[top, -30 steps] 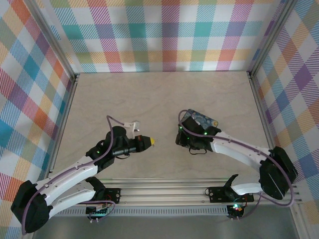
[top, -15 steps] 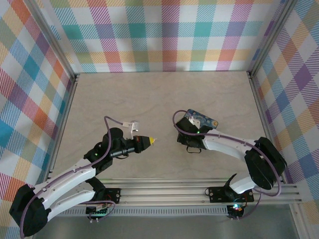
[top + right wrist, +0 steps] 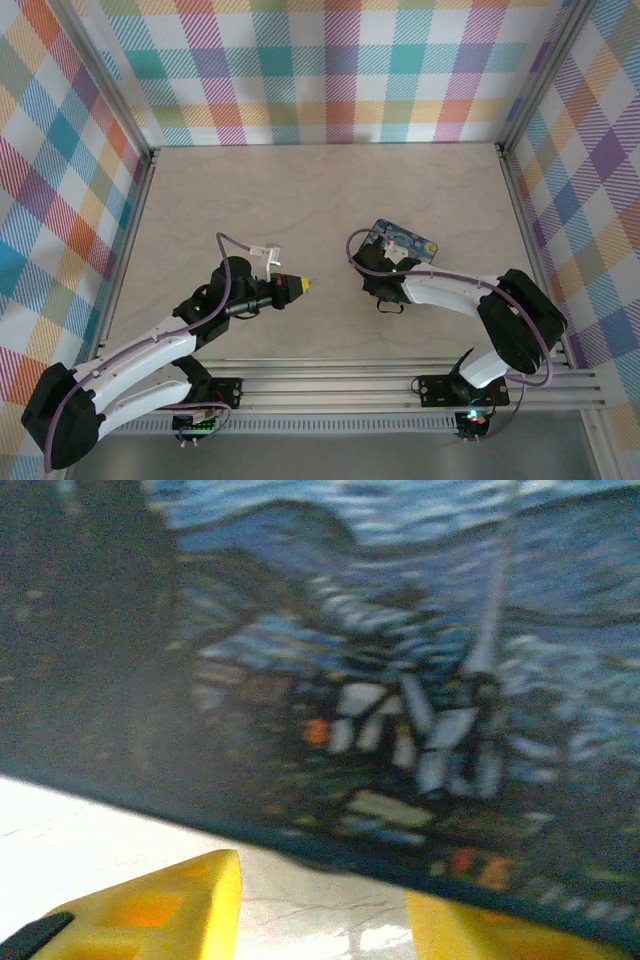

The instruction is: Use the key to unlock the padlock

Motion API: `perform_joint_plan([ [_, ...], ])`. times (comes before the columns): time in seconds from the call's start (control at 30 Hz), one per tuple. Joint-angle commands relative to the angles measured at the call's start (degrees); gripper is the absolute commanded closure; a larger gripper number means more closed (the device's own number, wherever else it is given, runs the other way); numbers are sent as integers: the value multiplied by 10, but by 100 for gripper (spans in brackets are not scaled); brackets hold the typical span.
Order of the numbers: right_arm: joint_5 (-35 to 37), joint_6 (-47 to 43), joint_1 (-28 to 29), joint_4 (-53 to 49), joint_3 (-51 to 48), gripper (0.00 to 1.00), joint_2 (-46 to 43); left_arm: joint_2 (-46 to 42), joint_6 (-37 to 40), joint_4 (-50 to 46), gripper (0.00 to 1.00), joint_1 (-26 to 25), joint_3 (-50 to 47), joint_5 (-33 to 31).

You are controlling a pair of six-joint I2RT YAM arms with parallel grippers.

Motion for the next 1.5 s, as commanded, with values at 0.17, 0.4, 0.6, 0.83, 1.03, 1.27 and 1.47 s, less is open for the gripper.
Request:
perform_joint_plan([
  [0.17, 63, -26, -20, 41, 6, 53, 5, -55, 8, 11, 100, 4, -41, -24],
  [0.4, 62, -48, -37, 59, 16, 56, 31, -86, -4, 7, 100, 5, -69, -32],
  [0.6, 59, -67, -47, 88, 3, 58, 39, -118, -8, -5, 100, 5, -89, -39],
  [0.83, 43, -99, -63, 110, 6, 59, 53, -157, -9, -27, 100, 5, -104, -49],
  [1.03, 37, -108, -70, 115, 6, 59, 63, -175, -12, -34, 100, 5, -116, -52],
  [1.27, 33, -121, -81, 120, 9, 65, 68, -189, -12, -45, 100, 5, -119, -51],
  [1.47, 25, -134, -90, 126, 9, 65, 74, -210, -10, -62, 100, 5, -123, -52],
])
